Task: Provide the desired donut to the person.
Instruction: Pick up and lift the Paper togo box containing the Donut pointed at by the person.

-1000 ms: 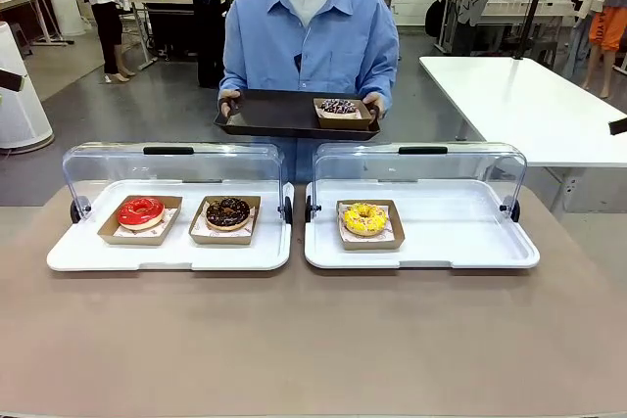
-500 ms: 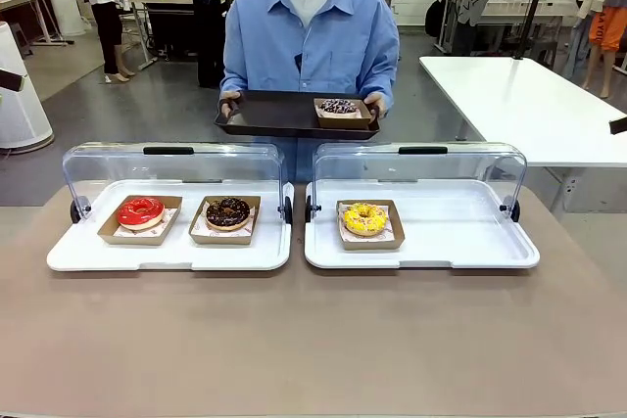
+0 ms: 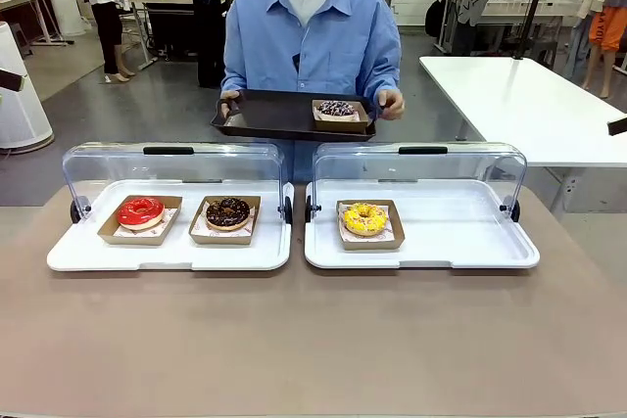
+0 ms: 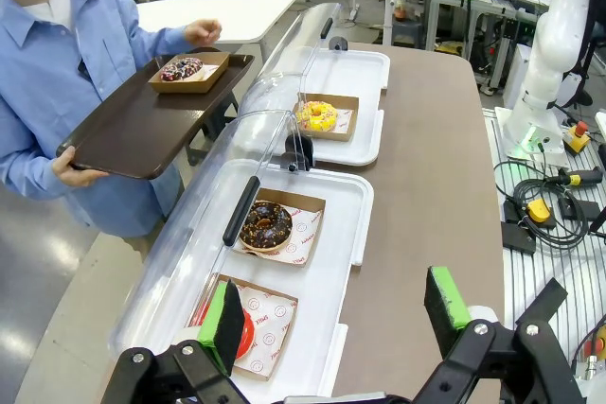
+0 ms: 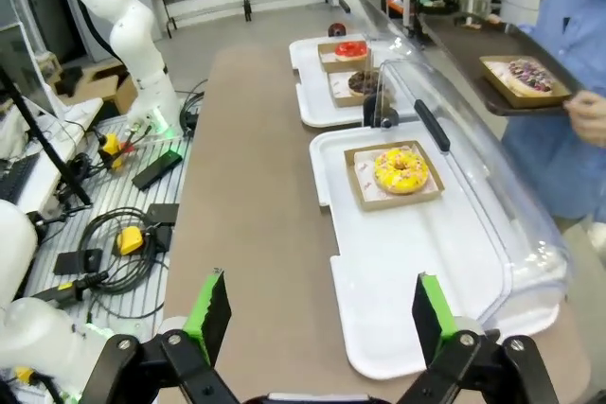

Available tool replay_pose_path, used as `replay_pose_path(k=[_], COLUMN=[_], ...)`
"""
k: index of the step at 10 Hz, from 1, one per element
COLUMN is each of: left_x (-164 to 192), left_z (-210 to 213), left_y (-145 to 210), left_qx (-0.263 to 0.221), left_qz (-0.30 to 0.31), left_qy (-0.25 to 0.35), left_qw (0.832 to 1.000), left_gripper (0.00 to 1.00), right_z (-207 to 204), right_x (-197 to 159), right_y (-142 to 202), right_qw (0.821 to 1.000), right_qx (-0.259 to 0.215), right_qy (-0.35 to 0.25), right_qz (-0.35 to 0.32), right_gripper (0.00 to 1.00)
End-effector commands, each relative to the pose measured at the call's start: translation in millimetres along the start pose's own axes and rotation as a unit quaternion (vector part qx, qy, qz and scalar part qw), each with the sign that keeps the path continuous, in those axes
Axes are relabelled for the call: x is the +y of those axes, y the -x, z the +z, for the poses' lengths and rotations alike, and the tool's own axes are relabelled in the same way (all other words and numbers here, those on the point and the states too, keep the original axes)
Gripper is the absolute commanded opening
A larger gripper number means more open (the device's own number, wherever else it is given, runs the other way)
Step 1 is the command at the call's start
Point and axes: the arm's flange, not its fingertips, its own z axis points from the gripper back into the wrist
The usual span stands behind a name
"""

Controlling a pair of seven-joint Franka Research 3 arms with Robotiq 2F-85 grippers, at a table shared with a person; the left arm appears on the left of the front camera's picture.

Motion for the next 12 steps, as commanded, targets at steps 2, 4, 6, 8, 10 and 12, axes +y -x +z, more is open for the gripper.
replay_pose_path(k=[2,4,6,8,10,12], left_x=[-0.6,-0.6,-0.6,-0.6,-0.6,-0.6], left_z=[1.0,1.0,1.0,1.0,1.0,1.0], left_y=[-0.9,-0.9,-0.9,-0.9,-0.9,-0.9], left_qx=[-0.001,-0.001,-0.001,-0.001,-0.001,-0.001], left_qz=[-0.002,-0.002,-0.002,-0.002,-0.002,-0.002], left_qy=[-0.001,-0.001,-0.001,-0.001,-0.001,-0.001], left_qw=[1.0,1.0,1.0,1.0,1.0,1.0], left_gripper=[1.0,1.0,1.0,1.0,1.0,1.0], right_z=[1.0,1.0,1.0,1.0,1.0,1.0], right_x=[0.2,0.2,0.2,0.2,0.2,0.2], right_y=[0.1,0.1,0.1,0.1,0.1,0.1], right_qw=[1.0,1.0,1.0,1.0,1.0,1.0], right_qx=[-0.002,-0.002,-0.002,-0.002,-0.002,-0.002], right_qy=[0.002,0.002,0.002,0.002,0.002,0.002], right_qz=[-0.002,-0.002,-0.002,-0.002,-0.002,-0.002], right_gripper=[1.0,1.0,1.0,1.0,1.0,1.0])
